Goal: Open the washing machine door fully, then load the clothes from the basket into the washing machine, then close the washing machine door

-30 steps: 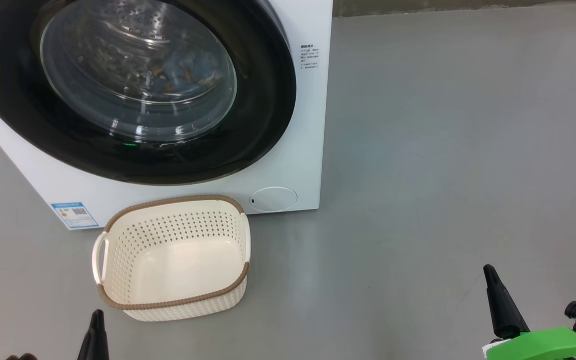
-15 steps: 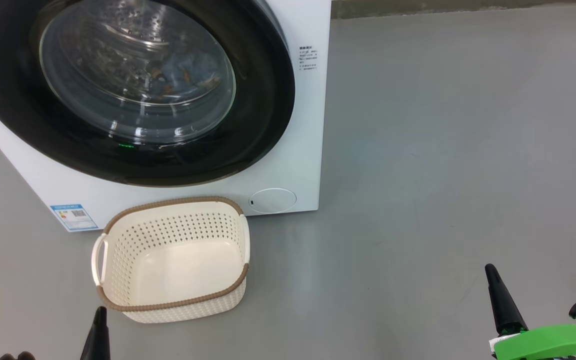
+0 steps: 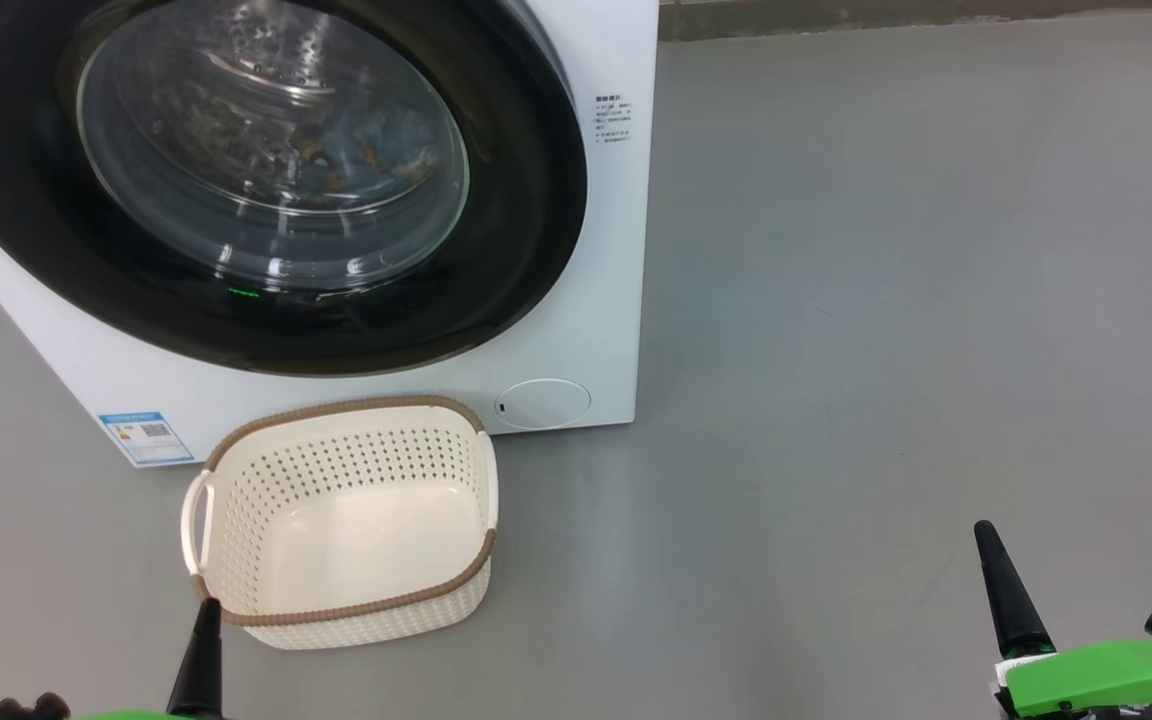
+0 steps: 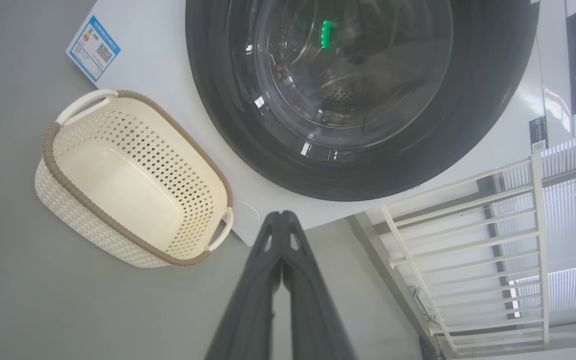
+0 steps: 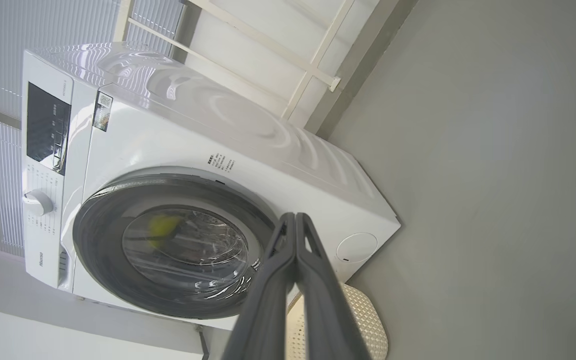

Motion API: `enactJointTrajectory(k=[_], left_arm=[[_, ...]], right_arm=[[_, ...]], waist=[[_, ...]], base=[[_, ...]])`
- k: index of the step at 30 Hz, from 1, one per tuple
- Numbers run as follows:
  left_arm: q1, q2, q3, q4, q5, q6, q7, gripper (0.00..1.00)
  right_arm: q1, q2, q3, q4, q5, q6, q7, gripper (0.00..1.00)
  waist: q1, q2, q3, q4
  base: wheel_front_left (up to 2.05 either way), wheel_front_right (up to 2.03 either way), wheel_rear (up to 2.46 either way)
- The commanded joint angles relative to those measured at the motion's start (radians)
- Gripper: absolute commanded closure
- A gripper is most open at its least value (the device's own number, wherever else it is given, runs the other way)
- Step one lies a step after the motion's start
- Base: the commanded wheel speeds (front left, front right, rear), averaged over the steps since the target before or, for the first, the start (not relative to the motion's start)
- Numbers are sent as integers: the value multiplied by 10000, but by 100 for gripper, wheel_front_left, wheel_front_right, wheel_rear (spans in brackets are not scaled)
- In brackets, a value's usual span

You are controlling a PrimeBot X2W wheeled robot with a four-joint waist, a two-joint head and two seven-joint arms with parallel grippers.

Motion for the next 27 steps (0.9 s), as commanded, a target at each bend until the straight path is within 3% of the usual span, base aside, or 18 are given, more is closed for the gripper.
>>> enactJointTrajectory(k=[1,27], left_arm=[[-464,200,253,-155,-346,-57,91,100],[-938,261,329,193,-3196,-145,824,100]], right_arm=[[-399,-60,103,-194,429,-39,113,100],[-668,36,-112,63,3045,-51,863,100]], waist=[[-1,-1,-4,-4],[-1,-1,-63,-63]], base=[[0,0,0],[0,0,0]])
